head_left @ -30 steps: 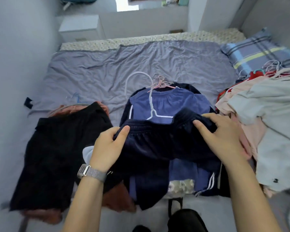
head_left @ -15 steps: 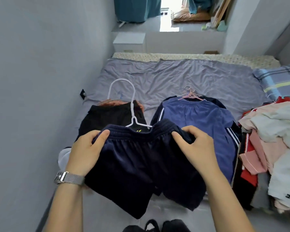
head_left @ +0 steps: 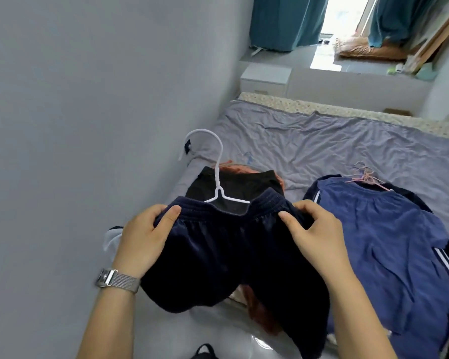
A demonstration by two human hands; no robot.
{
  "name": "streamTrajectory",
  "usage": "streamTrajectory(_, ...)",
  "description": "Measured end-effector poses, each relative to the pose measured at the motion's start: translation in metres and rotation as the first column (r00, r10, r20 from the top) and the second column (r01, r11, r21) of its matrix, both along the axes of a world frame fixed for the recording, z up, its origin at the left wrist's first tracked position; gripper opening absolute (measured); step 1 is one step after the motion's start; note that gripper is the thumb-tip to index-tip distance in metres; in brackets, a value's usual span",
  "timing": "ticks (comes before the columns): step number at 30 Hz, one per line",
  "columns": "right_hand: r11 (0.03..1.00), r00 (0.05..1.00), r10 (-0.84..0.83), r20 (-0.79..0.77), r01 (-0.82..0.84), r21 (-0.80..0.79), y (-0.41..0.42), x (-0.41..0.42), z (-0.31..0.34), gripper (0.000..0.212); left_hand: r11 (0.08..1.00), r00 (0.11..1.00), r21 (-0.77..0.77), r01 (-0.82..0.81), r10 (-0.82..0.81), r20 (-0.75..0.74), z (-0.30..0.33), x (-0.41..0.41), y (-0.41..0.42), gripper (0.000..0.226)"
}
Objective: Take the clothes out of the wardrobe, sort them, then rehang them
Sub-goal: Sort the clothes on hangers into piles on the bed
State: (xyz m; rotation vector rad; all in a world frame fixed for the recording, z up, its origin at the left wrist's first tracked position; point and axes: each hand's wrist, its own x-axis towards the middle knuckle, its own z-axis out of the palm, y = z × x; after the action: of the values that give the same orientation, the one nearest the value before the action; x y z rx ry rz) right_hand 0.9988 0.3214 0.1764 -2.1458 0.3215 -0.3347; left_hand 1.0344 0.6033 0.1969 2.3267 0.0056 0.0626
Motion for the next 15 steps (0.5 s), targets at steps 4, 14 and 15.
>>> streamTrajectory(4, 0.999, 0.999, -0.044, -0.005, 0.044, -0.002, 0.031, 0.032, 0.001, 0.008, 0.993, 0.993, 0.014, 0.114, -0.114, -0.011, -0.002, 0.044, 0.035, 0.035)
streamTrajectory(14, 0.99, 0.99, -0.114, -0.081, 0.12, 0.069, 0.022, 0.133, -0.033, 0.01, 0.985, 0.983, 0.013, 0.172, -0.171, -0.059, -0.04, 0.191, 0.009, 0.044)
streamTrajectory(15, 0.99, 0.989, -0.116, -0.089, 0.122, 0.067, 0.019, 0.149, -0.034, 0.01, 0.988, 0.986, 0.002, 0.155, -0.155, -0.058, -0.042, 0.206, 0.005, 0.049)
